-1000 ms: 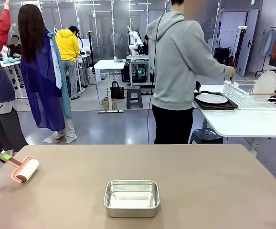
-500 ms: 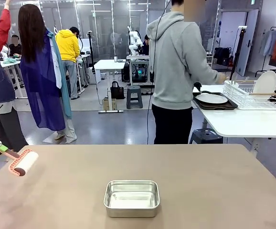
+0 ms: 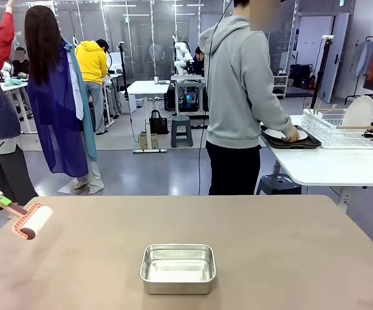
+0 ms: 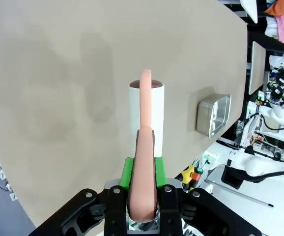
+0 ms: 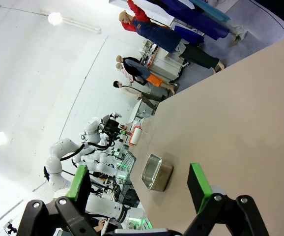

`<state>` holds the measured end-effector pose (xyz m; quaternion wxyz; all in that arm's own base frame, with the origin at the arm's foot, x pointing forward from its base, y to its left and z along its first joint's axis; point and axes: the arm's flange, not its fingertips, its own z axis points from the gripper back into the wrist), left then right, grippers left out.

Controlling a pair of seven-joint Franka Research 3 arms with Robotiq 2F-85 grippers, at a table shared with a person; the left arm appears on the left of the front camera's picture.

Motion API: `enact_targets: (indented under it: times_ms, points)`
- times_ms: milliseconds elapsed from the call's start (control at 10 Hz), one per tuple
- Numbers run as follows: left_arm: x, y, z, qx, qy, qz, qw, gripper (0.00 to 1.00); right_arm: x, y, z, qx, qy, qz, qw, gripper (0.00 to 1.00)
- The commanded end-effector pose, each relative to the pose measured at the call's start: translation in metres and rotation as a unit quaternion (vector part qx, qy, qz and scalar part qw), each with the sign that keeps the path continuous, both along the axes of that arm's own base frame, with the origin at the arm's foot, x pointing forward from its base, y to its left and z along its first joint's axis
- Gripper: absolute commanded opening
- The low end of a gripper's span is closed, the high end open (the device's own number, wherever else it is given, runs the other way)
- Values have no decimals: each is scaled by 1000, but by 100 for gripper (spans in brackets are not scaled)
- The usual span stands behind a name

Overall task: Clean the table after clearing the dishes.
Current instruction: When the right (or left) Handle tray is removed, use the right hand (or left hand) to clean the right (or left) side of the table with the Lint Roller, then place the Lint Roller back on top of the Airtight Container.

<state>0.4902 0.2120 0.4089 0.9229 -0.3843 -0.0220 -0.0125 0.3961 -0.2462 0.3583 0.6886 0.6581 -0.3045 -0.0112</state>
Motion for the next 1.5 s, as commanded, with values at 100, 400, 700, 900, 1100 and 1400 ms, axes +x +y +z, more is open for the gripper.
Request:
enact_targets:
  times_ms: [100, 400, 700, 900, 1100, 1400]
  points:
    - [3, 5, 5, 1, -10, -4, 1000, 20, -1, 2, 3, 2, 1, 2, 1000, 100]
    - [3, 5, 5, 1, -10, -4, 1000, 20, -1, 2, 3, 2, 1, 2, 1000, 100]
    - [31, -44, 39, 39, -92, -120, 988, 20, -1, 2, 3, 2, 1, 2, 1000, 100]
    - [52, -137, 105, 91, -138, -212, 963, 20, -1, 2, 3, 2, 1, 2, 1000, 100]
    - [29, -245, 152, 118, -161, -278, 940, 20, -1, 2, 3, 2, 1, 2, 1000, 100]
    - [-12, -362, 197, 182, -248, -409, 859, 20, -1, 2, 3, 2, 1, 2, 1000, 100]
